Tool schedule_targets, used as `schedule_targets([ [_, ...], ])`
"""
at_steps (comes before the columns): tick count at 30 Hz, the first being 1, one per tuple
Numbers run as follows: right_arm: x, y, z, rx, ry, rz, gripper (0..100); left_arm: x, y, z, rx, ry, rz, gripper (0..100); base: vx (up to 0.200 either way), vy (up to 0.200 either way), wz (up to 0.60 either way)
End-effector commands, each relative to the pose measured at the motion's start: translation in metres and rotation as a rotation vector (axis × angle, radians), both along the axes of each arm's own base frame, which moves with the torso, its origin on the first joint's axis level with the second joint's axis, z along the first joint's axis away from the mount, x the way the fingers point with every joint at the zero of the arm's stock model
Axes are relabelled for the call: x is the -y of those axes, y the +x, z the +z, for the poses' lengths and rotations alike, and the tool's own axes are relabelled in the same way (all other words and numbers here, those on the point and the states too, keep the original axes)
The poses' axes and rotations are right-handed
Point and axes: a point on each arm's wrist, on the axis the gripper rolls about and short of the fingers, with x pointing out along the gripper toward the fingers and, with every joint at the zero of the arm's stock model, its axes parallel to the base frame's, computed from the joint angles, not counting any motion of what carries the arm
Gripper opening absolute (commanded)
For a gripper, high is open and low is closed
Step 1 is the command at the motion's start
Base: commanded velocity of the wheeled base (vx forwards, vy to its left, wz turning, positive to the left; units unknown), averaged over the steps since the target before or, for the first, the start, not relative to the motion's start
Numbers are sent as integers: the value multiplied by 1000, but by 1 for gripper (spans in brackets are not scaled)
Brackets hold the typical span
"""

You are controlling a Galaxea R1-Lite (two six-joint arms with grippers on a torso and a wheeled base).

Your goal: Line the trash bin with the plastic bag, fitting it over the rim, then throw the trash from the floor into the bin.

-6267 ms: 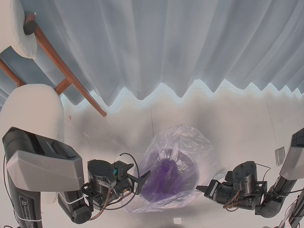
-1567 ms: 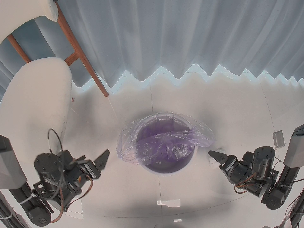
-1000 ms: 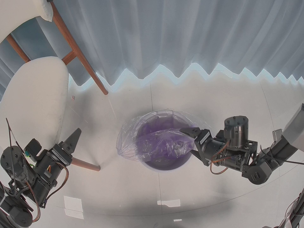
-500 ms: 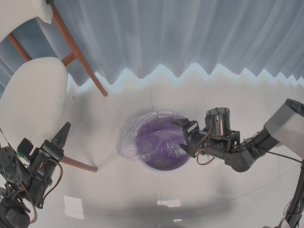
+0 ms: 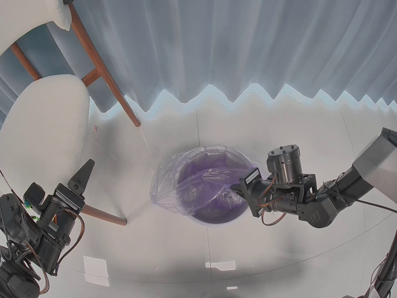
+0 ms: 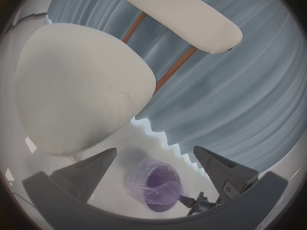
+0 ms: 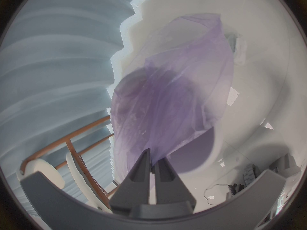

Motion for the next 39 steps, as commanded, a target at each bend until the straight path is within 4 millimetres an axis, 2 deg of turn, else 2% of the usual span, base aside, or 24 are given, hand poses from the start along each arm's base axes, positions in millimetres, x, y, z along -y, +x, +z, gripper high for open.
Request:
schedule_targets([
  [1, 2, -43, 2, -45, -37, 70, 0, 12, -10, 1, -8, -80, -97, 100, 0, 0, 0],
  [5, 8, -72, -3, -75, -73, 119, 0, 21, -15, -1, -22, -71, -167, 100, 0, 0, 0],
  [7, 9, -94, -17, -107, -138, 184, 0, 26, -17, -7, -58, -56, -209, 100, 0, 0, 0],
  [10, 11, -104, -30, -104, -198, 228, 0, 27, -16, -15, -111, -12, -210, 100, 0, 0, 0],
  [14, 7, -108, -50, -77, -256, 261, 0, 30, -17, -18, -132, 6, -222, 100, 0, 0, 0],
  [19, 1, -110, -94, -42, -415, 264, 0, 34, -21, -19, -143, 10, -243, 100, 0, 0, 0],
  [28, -9, -108, -100, -4, -402, 267, 0, 34, -21, -20, -154, 18, -243, 100, 0, 0, 0],
  [29, -10, -108, -100, -5, -401, 267, 100, 34, -21, -20, -155, 19, -243, 100, 0, 0, 0],
  [33, -8, -111, -96, 16, -393, 250, 100, 34, -21, -21, -163, 19, -254, 100, 0, 0, 0],
  [39, 17, -132, -56, 104, -303, 220, 100, 40, -19, -29, -208, 42, -363, 100, 0, 0, 0],
])
